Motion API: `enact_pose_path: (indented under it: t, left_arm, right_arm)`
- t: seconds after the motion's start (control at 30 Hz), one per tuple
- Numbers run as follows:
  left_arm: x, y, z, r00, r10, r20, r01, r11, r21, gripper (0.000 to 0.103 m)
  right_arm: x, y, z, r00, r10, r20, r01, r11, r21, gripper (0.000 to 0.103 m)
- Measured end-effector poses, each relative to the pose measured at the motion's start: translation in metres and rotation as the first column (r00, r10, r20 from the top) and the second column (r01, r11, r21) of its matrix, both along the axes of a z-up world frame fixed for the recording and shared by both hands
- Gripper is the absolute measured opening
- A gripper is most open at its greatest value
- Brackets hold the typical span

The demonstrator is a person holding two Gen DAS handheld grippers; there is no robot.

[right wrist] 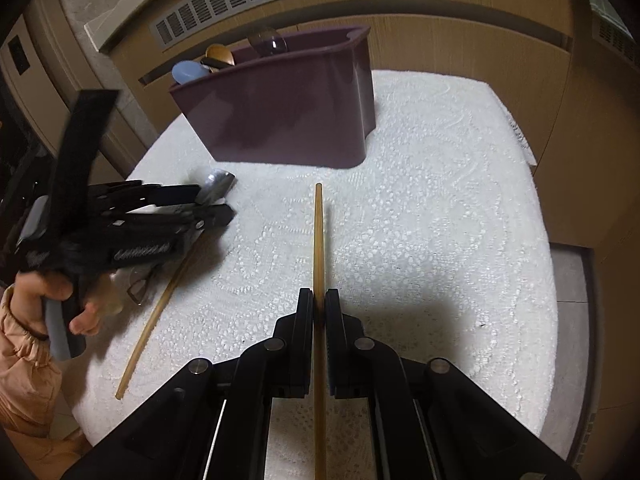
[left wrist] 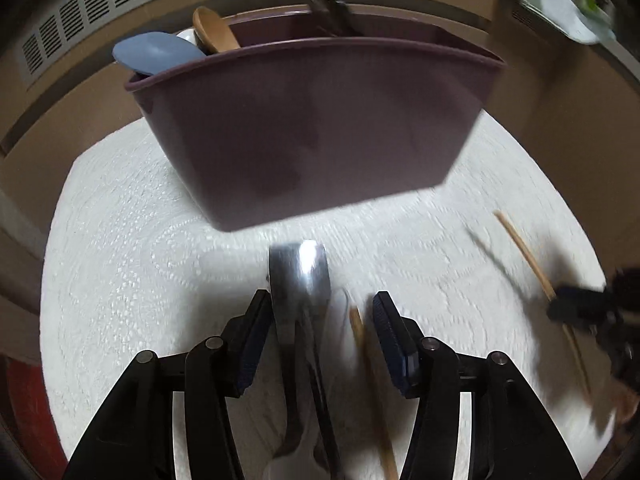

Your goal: Organize utensils

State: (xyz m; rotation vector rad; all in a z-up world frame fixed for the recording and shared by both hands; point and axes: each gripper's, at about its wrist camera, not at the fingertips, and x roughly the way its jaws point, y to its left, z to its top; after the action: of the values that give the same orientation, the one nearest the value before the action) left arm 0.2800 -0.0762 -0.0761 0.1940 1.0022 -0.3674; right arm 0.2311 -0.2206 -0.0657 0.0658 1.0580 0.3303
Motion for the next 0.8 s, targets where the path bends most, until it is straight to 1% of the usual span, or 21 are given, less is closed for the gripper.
enact_pose_path:
  t: [0.07, 0.17, 0.23, 0.33, 0.43, 0.5, 0.57, 0.63, 0.67, 0.7, 0.73, 0.8]
  left_arm:
    - [-0.012, 0.007, 0.000, 1.000, -0.018, -0.009, 0.018, 1.000, -0.020, 0.053]
    - [-0.025, 0.018, 0.001, 1.000, -0.025, -0.016, 0.025, 0.999, -0.022, 0.053]
    - [-0.021, 0.021, 0.004, 0.999, -0.021, -0.027, 0.020, 0.999, -0.037, 0.054]
    - [-0.004, 0.031, 0.006, 0.999, 0.030, -0.043, -0.033, 0.997, -0.065, 0.054]
    - [0.020, 0.030, 0.003, 0.990, 0.111, -0.092, -0.121, 0.987, -0.108, 0.054]
    - [0.032, 0.028, 0.000, 0.985, 0.147, -0.090, -0.156, 0.981, -0.113, 0.054]
    - [0.038, 0.016, -0.002, 0.986, 0.146, -0.079, -0.152, 0.985, -0.082, 0.053]
    - [0.036, -0.001, -0.005, 0.992, 0.125, -0.032, -0.125, 0.992, 0.004, 0.053]
    - [0.032, -0.009, -0.005, 0.995, 0.103, -0.002, -0.102, 0.994, 0.029, 0.049]
    - [0.027, -0.012, -0.001, 0.997, 0.074, 0.011, -0.074, 0.997, 0.034, 0.036]
    - [0.023, -0.013, 0.000, 0.998, 0.059, 0.017, -0.059, 0.998, 0.038, 0.033]
    - [0.010, -0.009, 0.002, 0.998, 0.041, 0.050, -0.044, 0.997, 0.058, 0.032]
  right_arm:
    - [0.006, 0.002, -0.006, 1.000, 0.004, -0.019, -0.004, 1.000, -0.011, 0.005]
    - [0.011, 0.008, -0.011, 0.999, 0.014, -0.033, -0.015, 0.999, -0.039, 0.007]
    - [0.011, 0.012, -0.012, 1.000, 0.020, -0.024, -0.021, 0.998, -0.057, 0.007]
    - [0.010, 0.017, -0.011, 1.000, 0.025, -0.009, -0.025, 0.996, -0.088, 0.007]
    - [0.008, 0.021, -0.011, 1.000, 0.029, 0.003, -0.028, 0.993, -0.113, 0.007]
    - [0.006, 0.021, -0.010, 1.000, 0.026, 0.010, -0.025, 0.992, -0.123, 0.007]
    - [0.006, 0.020, -0.010, 1.000, 0.025, 0.013, -0.023, 0.991, -0.129, 0.007]
    - [0.006, 0.019, -0.010, 1.000, 0.023, 0.010, -0.022, 0.992, -0.125, 0.007]
    - [0.007, 0.019, -0.010, 1.000, 0.024, 0.009, -0.023, 0.992, -0.122, 0.007]
    - [0.007, 0.019, -0.010, 1.000, 0.024, 0.008, -0.023, 0.993, -0.120, 0.008]
    - [0.008, 0.019, -0.010, 1.000, 0.023, 0.009, -0.021, 0.993, -0.120, 0.008]
    - [0.011, 0.020, -0.010, 1.000, 0.030, 0.008, -0.029, 0.992, -0.126, 0.008]
